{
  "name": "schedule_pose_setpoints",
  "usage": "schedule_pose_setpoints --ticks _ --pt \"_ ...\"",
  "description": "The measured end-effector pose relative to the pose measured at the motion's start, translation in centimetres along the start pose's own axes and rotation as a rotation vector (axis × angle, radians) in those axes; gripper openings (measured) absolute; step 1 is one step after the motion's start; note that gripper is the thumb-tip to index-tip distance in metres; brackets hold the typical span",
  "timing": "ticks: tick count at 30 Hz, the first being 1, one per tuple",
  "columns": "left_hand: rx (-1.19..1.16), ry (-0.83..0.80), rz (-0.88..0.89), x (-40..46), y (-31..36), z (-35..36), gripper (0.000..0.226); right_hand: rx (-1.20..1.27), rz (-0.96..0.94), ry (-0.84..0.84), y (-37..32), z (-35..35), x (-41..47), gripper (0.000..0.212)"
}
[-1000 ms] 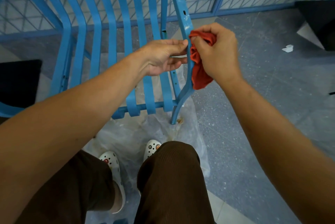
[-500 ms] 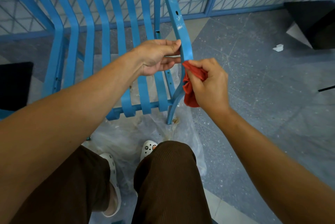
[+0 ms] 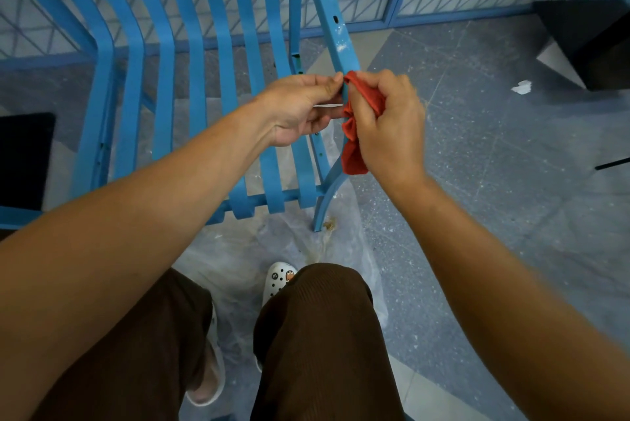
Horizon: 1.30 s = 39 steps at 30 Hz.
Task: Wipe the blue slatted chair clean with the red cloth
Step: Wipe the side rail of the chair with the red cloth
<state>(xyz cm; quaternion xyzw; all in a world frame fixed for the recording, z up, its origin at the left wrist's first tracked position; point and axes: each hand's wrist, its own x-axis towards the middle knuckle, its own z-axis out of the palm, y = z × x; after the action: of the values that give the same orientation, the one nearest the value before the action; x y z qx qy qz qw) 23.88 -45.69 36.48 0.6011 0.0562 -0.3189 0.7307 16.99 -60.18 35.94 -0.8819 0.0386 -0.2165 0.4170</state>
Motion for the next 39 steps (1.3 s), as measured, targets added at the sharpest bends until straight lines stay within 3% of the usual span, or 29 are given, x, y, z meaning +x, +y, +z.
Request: schedule_pose_setpoints --ticks 4,11,14,17,27,39 --pt "-0.028 0.004 0.014 0.0 -0.2 0.0 0.012 -0.085 -0.061 -0.019 0.6 -0.2 -2.4 0.048" --pt "-0.047 0.049 0.088 0.1 0.3 -0.2 0.008 -0.073 0.014 0.051 -1.5 0.1 1.0 0.013" --pt "-0.077 0.117 0.190 0.5 0.7 0.1 0.018 0.024 0.068 -0.015 -2.8 0.0 3.3 0.018" --pt "0.096 0.214 0.352 1.3 0.8 -0.1 0.035 0.065 0.128 -0.079 -3.4 0.1 5.6 0.009" --pt "0.578 0.273 0.550 3.4 1.1 -2.9 0.036 -0.007 0.108 -0.159 -3.6 -1.0 3.9 0.013" --pt "0.435 0.130 0.502 2.9 1.9 -3.9 0.035 0.021 0.200 -0.155 -3.4 1.2 11.4 0.013"
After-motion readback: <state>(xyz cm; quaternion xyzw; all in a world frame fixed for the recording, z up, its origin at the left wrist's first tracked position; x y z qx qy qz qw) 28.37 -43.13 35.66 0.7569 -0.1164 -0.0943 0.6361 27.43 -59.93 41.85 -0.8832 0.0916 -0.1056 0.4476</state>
